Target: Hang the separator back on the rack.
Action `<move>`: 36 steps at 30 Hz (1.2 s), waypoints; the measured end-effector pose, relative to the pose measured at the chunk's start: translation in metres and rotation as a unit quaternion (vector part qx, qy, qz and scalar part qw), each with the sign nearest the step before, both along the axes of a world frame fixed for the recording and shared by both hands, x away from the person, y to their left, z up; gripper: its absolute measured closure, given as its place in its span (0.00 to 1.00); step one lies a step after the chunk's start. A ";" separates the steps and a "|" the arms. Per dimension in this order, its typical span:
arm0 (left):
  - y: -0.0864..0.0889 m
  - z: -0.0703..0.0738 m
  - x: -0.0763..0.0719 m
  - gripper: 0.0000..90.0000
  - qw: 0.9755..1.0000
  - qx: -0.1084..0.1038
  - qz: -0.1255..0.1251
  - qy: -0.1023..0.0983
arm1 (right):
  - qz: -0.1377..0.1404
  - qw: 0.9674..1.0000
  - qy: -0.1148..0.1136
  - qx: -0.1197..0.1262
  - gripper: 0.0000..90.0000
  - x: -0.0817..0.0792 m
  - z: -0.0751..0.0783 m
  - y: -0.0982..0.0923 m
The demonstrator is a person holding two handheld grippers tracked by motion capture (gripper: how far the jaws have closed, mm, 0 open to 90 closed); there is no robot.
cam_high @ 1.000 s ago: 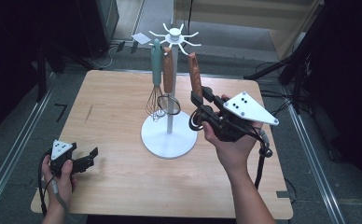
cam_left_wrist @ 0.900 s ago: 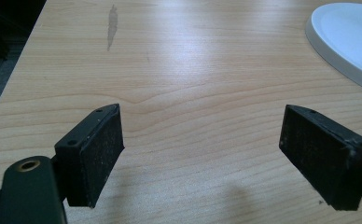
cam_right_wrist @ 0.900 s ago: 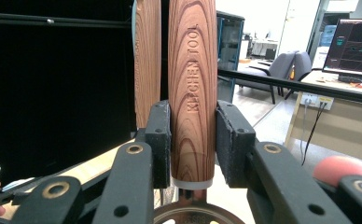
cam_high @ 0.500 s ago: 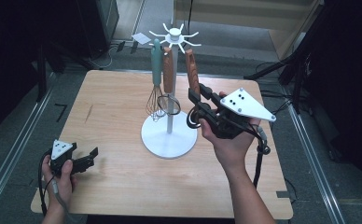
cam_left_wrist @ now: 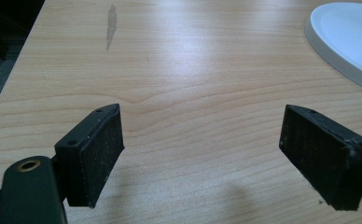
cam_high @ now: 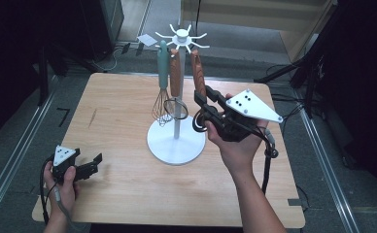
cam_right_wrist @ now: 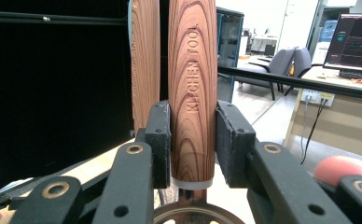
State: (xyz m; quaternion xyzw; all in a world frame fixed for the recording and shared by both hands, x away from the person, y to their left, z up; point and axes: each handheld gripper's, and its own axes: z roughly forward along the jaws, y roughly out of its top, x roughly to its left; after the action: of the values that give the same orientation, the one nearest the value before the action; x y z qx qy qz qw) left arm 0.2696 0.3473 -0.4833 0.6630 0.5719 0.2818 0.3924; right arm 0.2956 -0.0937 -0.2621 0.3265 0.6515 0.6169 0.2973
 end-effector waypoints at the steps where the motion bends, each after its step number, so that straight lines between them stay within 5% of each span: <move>1: 0.000 0.000 0.000 0.16 1.000 0.000 0.000 0.000 | -0.001 1.000 -0.002 -0.002 0.78 0.001 0.000 0.001; 11: 0.000 0.000 0.000 0.16 1.000 0.000 0.000 0.000 | 0.006 1.000 0.007 0.006 0.77 0.004 -0.003 0.004; 15: 0.000 0.000 0.000 0.16 1.000 -0.001 -0.001 0.000 | 0.007 1.000 0.008 0.006 0.60 0.003 -0.006 0.005; 27: -0.001 0.000 0.001 0.16 1.000 0.000 -0.002 -0.001 | -0.023 0.999 0.024 0.013 0.35 0.001 -0.029 -0.008; 36: -0.003 0.000 0.002 0.16 1.000 0.009 -0.002 0.004 | -0.031 0.999 0.031 0.011 0.31 -0.002 -0.048 -0.022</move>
State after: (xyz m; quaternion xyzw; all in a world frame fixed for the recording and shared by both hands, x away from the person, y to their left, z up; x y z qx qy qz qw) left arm 0.2718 0.3446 -0.4834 0.6691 0.5693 0.2834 0.3846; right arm 0.2937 -0.1155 -0.3100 0.3686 0.6430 0.6044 0.2920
